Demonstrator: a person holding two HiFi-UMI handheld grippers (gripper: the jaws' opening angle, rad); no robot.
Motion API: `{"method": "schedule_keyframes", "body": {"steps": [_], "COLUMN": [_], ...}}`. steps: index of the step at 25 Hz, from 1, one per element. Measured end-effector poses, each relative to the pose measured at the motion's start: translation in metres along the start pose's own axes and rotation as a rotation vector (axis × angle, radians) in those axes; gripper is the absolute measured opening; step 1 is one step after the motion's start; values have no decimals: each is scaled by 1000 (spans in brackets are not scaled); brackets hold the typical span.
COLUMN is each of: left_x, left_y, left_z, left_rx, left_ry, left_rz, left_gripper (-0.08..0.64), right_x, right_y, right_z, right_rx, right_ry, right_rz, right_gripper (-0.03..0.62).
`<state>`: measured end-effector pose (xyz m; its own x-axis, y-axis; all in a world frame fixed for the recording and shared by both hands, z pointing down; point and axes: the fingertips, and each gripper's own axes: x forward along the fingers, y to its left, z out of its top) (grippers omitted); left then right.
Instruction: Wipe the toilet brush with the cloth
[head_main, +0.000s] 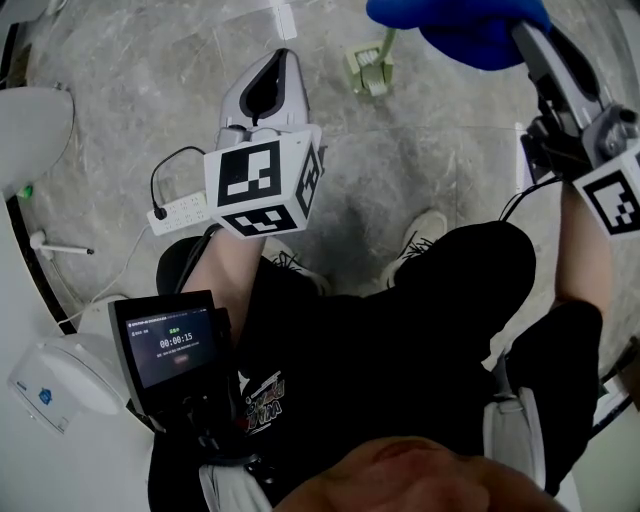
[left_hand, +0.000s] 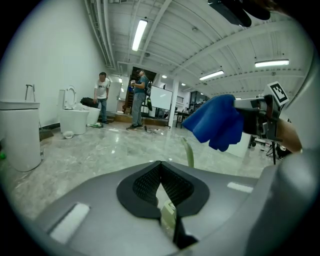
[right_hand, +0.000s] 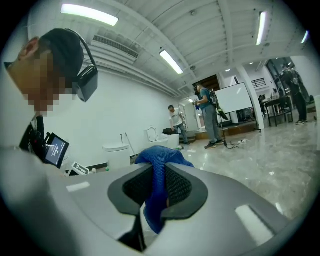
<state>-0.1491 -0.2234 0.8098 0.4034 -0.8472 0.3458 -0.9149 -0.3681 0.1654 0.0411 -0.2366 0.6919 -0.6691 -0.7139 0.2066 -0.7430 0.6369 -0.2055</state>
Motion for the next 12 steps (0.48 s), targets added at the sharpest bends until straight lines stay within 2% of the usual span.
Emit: {"method": "schedule_keyframes", "body": {"steps": [4,7,9,12], "left_x": [-1,0,1,3], "left_y": [0,-1,-2,-3], "left_z": [0,1,1,1], "left_rx": [0,3,6,10], "left_ry": [-3,-2,1,8], "left_rz": [-4,-7,-9,-11], "left_gripper": [0,0,0,0], "right_x": [-10,-12,-4,30], "right_y": [-33,-59,-78,-103], "right_z": [-1,-14,-41,-114], "right_rx": [83,130,135,104], "right_ry": [-62,-71,-16,170], "right_rz": [-77,-135,-170,-199], "right_gripper": [57,57,57,55]}}
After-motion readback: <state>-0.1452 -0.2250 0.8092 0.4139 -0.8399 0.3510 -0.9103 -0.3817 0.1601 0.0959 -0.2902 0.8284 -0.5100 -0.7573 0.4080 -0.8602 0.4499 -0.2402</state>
